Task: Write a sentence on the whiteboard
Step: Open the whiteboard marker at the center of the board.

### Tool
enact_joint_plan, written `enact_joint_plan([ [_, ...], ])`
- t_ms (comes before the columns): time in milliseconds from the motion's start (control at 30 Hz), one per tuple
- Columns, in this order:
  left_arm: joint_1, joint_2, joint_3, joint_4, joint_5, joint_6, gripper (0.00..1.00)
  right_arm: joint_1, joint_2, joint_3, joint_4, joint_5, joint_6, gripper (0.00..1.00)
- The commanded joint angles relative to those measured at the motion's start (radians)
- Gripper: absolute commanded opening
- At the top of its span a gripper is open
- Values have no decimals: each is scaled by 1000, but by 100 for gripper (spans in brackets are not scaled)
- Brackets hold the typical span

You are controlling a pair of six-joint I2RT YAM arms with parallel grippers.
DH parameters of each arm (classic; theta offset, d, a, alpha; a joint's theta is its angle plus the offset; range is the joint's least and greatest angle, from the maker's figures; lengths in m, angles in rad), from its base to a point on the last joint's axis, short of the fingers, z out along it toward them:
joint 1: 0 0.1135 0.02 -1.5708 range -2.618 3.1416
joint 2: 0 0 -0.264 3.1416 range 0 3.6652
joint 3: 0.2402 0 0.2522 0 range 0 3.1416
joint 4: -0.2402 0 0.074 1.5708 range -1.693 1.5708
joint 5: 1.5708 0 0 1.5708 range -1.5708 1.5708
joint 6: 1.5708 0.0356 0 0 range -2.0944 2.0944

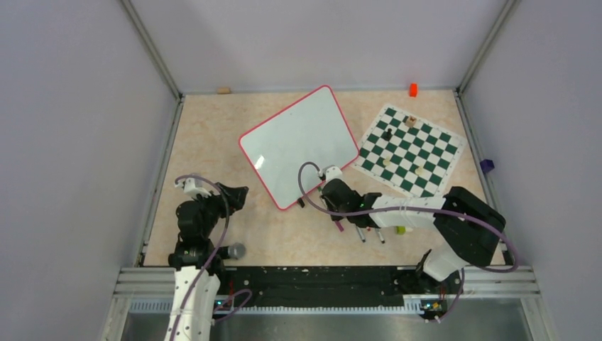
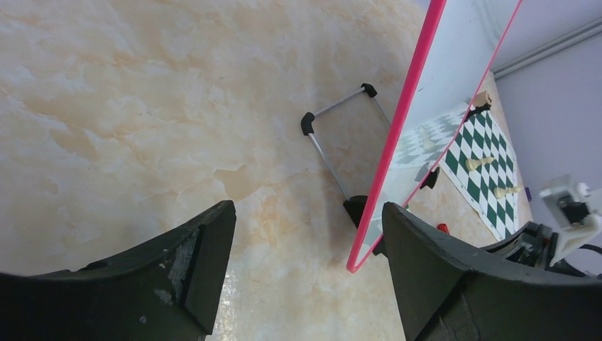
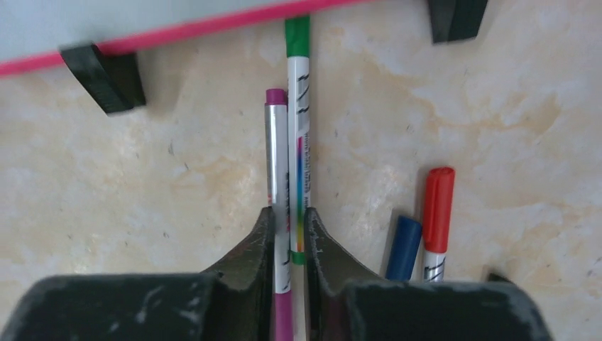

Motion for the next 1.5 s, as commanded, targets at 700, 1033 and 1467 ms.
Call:
enact_joint_plan([
  [700, -94, 7, 275, -121, 82, -95, 83, -23, -121, 79, -138, -5, -110, 42],
  [1033, -94, -4, 272, -144, 77, -91, 81, -76, 25, 173, -116, -28, -136, 46],
  [1467, -94, -2, 294, -156, 84, -89, 81, -106, 147, 213, -120, -69, -162, 40],
])
